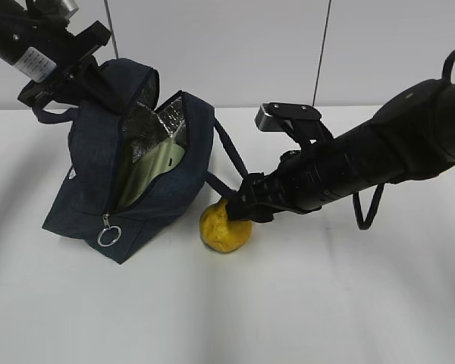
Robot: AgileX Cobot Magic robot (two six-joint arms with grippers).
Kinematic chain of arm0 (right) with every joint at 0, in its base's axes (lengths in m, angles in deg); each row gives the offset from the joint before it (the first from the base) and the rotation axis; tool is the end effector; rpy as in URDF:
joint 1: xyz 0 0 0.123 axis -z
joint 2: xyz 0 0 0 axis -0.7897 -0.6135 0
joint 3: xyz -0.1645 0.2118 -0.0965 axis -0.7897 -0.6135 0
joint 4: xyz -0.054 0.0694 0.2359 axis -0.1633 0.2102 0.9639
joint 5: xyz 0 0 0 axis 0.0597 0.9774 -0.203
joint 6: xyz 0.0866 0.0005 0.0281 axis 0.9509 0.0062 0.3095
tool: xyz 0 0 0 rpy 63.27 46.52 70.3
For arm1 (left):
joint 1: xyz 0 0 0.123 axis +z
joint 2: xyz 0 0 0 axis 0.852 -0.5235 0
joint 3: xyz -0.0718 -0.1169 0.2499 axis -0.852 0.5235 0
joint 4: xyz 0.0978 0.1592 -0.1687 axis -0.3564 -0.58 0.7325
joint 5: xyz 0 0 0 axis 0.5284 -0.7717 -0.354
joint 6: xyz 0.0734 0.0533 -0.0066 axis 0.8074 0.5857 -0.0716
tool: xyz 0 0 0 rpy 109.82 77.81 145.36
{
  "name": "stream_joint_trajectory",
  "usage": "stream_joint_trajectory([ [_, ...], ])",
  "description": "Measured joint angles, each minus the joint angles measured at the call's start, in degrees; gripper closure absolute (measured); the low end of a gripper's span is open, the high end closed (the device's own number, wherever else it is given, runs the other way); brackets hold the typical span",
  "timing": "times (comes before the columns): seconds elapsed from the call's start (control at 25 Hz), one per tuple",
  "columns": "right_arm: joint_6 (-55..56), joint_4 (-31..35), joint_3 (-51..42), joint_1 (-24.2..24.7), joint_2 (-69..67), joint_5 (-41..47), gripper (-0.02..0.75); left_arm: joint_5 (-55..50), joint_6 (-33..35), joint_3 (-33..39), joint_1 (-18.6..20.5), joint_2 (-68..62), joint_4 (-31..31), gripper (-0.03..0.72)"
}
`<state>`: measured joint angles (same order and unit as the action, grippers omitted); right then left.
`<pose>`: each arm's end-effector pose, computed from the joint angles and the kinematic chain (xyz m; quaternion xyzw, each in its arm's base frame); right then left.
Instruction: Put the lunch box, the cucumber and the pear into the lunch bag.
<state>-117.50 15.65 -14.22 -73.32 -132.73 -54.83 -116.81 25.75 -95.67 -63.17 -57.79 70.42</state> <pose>0.3248 0.1659 0.1690 -0.2519 0.8959 0.2474 0.2694 0.4041 -0.0875 0.2834 0.0885 0.9376 -0.3125 0.1240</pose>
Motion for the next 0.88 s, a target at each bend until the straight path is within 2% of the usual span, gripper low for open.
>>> stream_joint_trajectory([
  [0.28,-0.1,9.5,0.0,0.0,0.0,1.0,0.155,0.0,0.0,0.0,0.0,0.0,0.0,0.688],
  [0.56,1.4,10.2,0.0,0.0,-2.4,5.9,0.155,0.0,0.0,0.0,0.0,0.0,0.0,0.688],
  [0.88,0.5,12.6,0.0,0.0,-5.8,6.7,0.155,0.0,0.0,0.0,0.0,0.0,0.0,0.688],
])
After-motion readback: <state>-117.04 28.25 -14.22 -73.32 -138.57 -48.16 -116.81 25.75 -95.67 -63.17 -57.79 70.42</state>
